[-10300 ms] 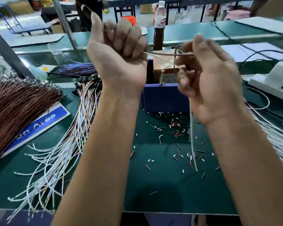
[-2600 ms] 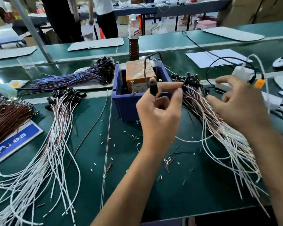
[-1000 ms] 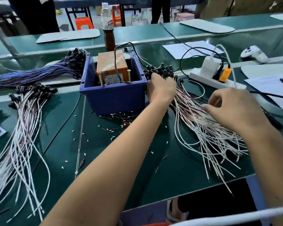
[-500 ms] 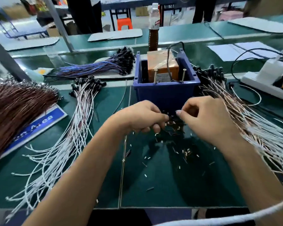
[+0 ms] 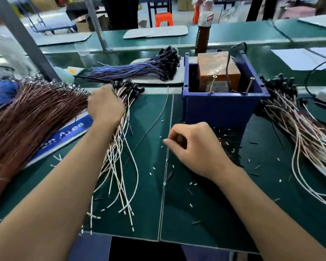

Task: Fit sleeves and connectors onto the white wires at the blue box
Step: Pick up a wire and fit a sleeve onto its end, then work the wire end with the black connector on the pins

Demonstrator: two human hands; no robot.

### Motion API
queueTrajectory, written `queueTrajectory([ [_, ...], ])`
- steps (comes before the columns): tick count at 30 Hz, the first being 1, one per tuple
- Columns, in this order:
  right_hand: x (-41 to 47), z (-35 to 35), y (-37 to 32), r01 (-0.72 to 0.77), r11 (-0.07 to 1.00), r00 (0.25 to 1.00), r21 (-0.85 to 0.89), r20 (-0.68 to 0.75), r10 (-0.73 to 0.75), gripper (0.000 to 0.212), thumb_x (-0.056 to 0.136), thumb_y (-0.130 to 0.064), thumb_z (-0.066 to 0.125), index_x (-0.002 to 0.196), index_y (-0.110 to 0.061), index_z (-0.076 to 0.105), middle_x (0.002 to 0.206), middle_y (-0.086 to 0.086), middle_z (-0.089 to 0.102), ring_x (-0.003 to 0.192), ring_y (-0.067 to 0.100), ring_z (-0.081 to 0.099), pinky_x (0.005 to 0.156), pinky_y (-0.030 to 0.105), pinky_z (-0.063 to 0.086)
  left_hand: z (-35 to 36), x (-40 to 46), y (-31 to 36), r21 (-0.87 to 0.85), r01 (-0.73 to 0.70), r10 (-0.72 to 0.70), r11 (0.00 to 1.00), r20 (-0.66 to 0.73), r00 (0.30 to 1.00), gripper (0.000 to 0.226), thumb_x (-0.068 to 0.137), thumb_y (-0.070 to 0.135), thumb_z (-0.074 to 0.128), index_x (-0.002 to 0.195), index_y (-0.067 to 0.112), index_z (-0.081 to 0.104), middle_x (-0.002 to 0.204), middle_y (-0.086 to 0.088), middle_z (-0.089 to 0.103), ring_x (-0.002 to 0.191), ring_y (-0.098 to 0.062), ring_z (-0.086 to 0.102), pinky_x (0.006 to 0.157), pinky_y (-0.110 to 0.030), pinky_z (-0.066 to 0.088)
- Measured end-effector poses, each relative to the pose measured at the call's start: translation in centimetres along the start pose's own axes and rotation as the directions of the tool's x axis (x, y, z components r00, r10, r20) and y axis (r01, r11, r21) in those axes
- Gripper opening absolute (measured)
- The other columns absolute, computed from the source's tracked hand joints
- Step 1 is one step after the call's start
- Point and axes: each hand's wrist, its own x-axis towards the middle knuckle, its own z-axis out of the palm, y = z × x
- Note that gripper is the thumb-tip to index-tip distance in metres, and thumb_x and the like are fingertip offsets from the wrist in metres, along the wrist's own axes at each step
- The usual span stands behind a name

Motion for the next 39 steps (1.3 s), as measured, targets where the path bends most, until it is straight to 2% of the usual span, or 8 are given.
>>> queueTrajectory([
  [10,-0.2,-0.1,0.1,0.011,0.993,0.994,0.114,-0.111,0.002,0.017,0.094,-0.024,0.077,0.081,-0.016,0.07,0.06,-0.012,0.057,0.054,0.012,0.053,0.056,0.032,0.048,-0.3,0.2,1.0,-0.138,0.006,-0.032,0.99,-0.188,0.982,0.013,0.097,0.03,0.062,0.099,0.019,0.069,0.113,-0.014,0.068,0.116,-0.037,0.055,0.099,-0.04,0.036],
  [14,-0.4,0.0,0.3,-0.011,0.989,0.991,0.15,-0.128,0.031,0.017,0.093,-0.023,0.078,0.08,-0.016,0.07,0.059,-0.009,0.057,0.053,0.014,0.052,0.055,0.03,0.047,-2.4,-0.4,2.8,-0.425,0.028,-0.145,0.905,-0.245,0.959,0.013,0.1,0.027,0.061,0.102,0.014,0.064,0.106,-0.009,0.072,0.104,-0.031,0.065,0.093,-0.038,0.047],
  [20,-0.6,0.1,0.2,0.001,0.986,0.99,0.167,-0.142,0.024,0.017,0.095,-0.018,0.077,0.081,-0.012,0.07,0.062,-0.008,0.06,0.053,0.013,0.055,0.055,0.031,0.049,-8.1,-0.9,6.7,-0.917,-0.174,-0.085,0.359,-0.218,0.972,0.016,0.107,0.015,0.048,0.093,0.018,0.042,0.085,-0.006,0.06,0.062,-0.015,0.058,0.056,-0.029,0.048],
  [23,-0.5,-0.1,-0.2,0.032,0.981,0.973,0.189,-0.228,0.012,0.012,0.099,-0.019,0.073,0.09,-0.01,0.072,0.074,-0.006,0.067,0.064,0.013,0.062,0.061,0.03,0.053,-10.2,-2.4,9.1,-0.972,0.148,0.075,-0.182,0.137,0.988,0.023,0.107,0.014,0.043,0.084,0.016,0.043,0.058,0.005,0.038,0.047,-0.01,0.027,0.042,-0.025,0.022],
  [25,-0.4,-0.3,-0.6,0.025,0.973,0.953,0.228,-0.299,0.045,0.017,0.102,-0.025,0.068,0.102,-0.008,0.071,0.083,-0.002,0.068,0.071,0.012,0.062,0.062,0.031,0.054,-10.3,-4.0,10.1,-0.85,0.349,0.257,-0.395,0.263,0.93,0.033,0.107,0.022,0.042,0.075,0.018,0.043,0.053,0.007,0.03,0.042,-0.008,0.02,0.037,-0.023,0.019],
  [31,0.2,-2.8,-1.5,-0.046,0.638,0.941,0.769,-0.181,0.286,0.031,0.105,-0.041,0.052,0.126,-0.02,0.06,0.103,0.007,0.074,0.09,0.022,0.073,0.073,0.044,0.063,-8.9,-9.7,13.3,-0.699,0.478,0.442,-0.532,0.252,0.861,0.043,0.109,0.031,0.036,0.069,0.017,0.038,0.049,0.007,0.024,0.041,-0.008,0.016,0.037,-0.023,0.014],
  [35,-0.5,-5.5,-0.8,0.022,0.581,0.968,0.813,-0.163,0.191,0.03,0.101,-0.008,0.064,0.131,-0.015,0.061,0.092,0.01,0.07,0.072,0.026,0.072,0.058,0.035,0.06,-8.6,-11.0,14.8,-0.639,0.465,0.42,-0.612,0.235,0.876,0.043,0.108,0.029,0.037,0.067,0.02,0.026,0.048,0.007,0.02,0.041,-0.009,0.012,0.037,-0.022,0.014],
  [39,-1.7,-7.7,0.7,-0.07,0.45,0.972,0.89,-0.04,0.229,0.024,0.105,-0.012,0.051,0.114,-0.006,0.073,0.089,0.014,0.072,0.068,0.022,0.066,0.055,0.028,0.056,-7.7,-11.8,16.1,-0.626,0.445,0.36,-0.64,0.268,0.894,0.045,0.108,0.03,0.035,0.066,0.021,0.021,0.047,0.007,0.019,0.04,-0.009,0.013,0.037,-0.021,0.013],
])
